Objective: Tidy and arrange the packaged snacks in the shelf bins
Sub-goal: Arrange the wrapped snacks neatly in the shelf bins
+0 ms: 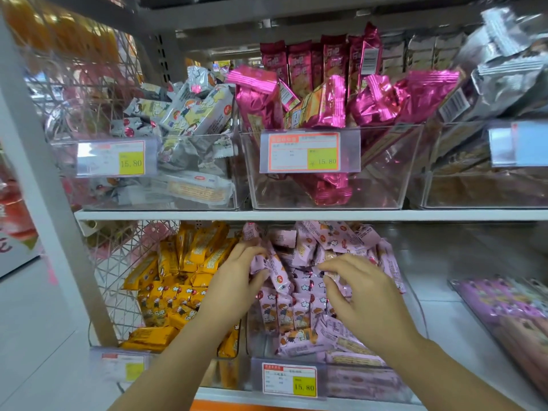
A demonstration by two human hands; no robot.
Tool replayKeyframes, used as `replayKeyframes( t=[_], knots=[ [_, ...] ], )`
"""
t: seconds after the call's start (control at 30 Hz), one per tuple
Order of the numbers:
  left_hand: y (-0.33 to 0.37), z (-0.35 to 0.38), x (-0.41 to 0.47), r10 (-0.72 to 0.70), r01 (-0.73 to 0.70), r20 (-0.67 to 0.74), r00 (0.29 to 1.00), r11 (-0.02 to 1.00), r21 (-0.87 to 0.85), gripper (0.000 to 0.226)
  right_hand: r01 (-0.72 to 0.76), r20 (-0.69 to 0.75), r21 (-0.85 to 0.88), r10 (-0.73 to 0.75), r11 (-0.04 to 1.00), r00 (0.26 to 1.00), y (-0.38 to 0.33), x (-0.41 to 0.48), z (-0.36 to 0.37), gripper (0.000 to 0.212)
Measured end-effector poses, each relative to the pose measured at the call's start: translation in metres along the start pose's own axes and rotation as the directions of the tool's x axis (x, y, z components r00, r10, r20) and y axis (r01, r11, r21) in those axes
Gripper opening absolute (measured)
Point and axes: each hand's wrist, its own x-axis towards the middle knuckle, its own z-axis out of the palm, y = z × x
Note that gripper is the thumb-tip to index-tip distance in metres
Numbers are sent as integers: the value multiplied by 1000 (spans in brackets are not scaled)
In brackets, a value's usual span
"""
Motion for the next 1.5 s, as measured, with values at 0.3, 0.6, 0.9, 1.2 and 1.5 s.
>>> replayKeyframes(
  t=[0.3, 0.6, 0.9, 1.2, 1.5],
  knots=[
    [-1, -8, -6, -2, 2, 48, 999, 1000, 6, 42, -42, 547, 20, 24, 999, 837, -13, -4, 14, 32],
    [0, -9, -12, 45, -48, 68, 997, 998, 32, 37, 25, 602, -250, 135, 968, 787, -24, -1, 32, 50],
    [8, 0, -4, 44, -55, 73, 996, 988, 143, 34, -83, 547, -320, 255, 944, 798, -17, -2, 31, 57],
    [5, -7, -13, 58, -64, 35, 998, 971, 231, 37, -175, 524, -186, 248, 967, 815, -13, 1, 15, 38],
    [19, -8, -27, 108, -128, 88, 990, 957, 260, 35, -355, 644, -123, 347, 927, 682, 16, -8, -36, 23]
  ],
)
